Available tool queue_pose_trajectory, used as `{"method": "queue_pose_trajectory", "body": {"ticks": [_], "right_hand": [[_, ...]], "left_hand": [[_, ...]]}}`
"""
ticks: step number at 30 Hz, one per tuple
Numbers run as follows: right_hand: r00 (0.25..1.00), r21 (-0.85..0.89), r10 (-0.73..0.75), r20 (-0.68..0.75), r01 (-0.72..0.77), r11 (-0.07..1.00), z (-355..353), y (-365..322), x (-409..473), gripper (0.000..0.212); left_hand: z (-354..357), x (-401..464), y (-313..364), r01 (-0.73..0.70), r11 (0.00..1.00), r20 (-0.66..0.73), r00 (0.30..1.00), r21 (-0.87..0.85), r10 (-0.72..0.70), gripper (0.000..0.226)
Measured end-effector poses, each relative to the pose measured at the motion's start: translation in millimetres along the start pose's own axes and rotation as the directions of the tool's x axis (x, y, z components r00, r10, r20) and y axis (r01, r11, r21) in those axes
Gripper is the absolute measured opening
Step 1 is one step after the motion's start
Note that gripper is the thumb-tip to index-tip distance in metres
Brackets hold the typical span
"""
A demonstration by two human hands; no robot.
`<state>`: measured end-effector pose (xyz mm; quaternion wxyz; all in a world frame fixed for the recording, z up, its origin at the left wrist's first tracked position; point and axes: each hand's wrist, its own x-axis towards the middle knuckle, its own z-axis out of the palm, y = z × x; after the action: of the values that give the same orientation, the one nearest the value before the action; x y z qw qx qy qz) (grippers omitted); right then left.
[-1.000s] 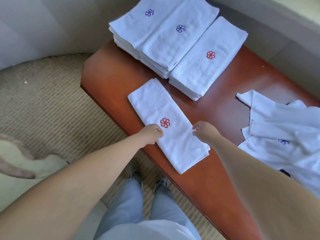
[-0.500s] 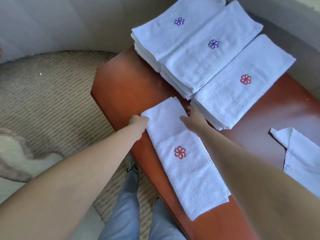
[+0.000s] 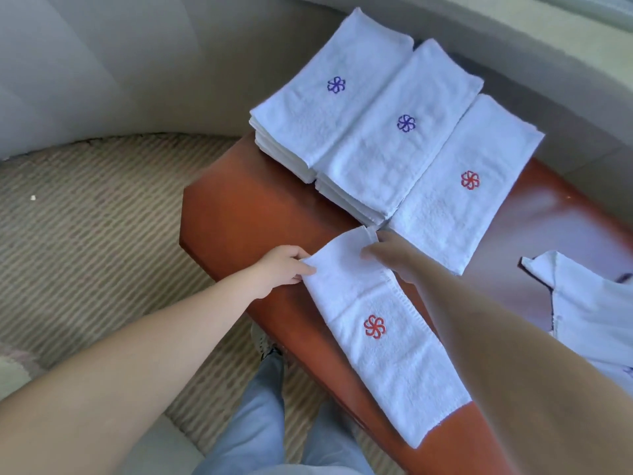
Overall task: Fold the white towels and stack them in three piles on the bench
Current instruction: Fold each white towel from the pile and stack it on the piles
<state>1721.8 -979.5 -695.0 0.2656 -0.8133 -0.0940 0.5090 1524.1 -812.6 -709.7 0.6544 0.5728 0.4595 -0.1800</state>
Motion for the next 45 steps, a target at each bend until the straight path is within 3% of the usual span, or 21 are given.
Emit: {"method": "queue_pose_trajectory", "body": {"ticks": [8, 12, 17, 20, 24, 29, 35, 41, 45], "right_hand": [[0.965, 0.118, 0.049, -0.256, -0.019, 0.993, -57.9, -5.9, -94.4, 0.008], [0.930, 0.209, 0.023, -0.366, 0.058, 0.976, -82.8, -0.1, -146.6, 0.016], [0.882, 0.287, -0.058, -0.468, 0.214, 0.934, -112.7, 10.8, -200.2, 0.023], [0.863, 0.332, -0.106, -0.493, 0.299, 0.894, -127.8, 11.8, -226.6, 0.022], [0.839, 0.373, -0.153, -0.523, 0.386, 0.844, -149.8, 8.2, -246.2, 0.024], [0.813, 0.401, -0.183, -0.552, 0.452, 0.797, -181.5, -4.0, -246.4, 0.024], [0.811, 0.487, -0.153, -0.564, 0.477, 0.732, -233.3, -28.5, -217.2, 0.024], [0.826, 0.567, -0.098, -0.555, 0.462, 0.682, -293.7, -48.7, -160.6, 0.035], [0.848, 0.620, -0.018, -0.530, 0.402, 0.674, -322.8, -46.3, -91.2, 0.029]], "left_hand": [[7.6, -36.0, 92.7, -0.233, 0.939, 0.192, 0.963, 0.255, 0.187, 0.016], [31.9, -70.0, 139.4, -0.384, 0.859, 0.264, 0.915, 0.338, 0.305, 0.015], [62.6, -113.9, 188.0, -0.560, 0.691, 0.264, 0.827, 0.457, 0.495, 0.015], [78.6, -136.2, 216.1, -0.622, 0.597, 0.278, 0.774, 0.507, 0.569, 0.016], [94.1, -151.6, 250.0, -0.685, 0.549, 0.261, 0.709, 0.479, 0.656, 0.013], [105.0, -152.6, 291.2, -0.725, 0.537, 0.260, 0.670, 0.431, 0.696, 0.009], [116.9, -121.3, 351.5, -0.740, 0.613, 0.221, 0.670, 0.278, 0.708, 0.016], [143.5, -55.2, 414.7, -0.693, 0.708, 0.211, 0.719, 0.138, 0.663, 0.021], [165.1, 12.4, 445.3, -0.638, 0.764, 0.207, 0.763, 0.090, 0.613, 0.022]]}}
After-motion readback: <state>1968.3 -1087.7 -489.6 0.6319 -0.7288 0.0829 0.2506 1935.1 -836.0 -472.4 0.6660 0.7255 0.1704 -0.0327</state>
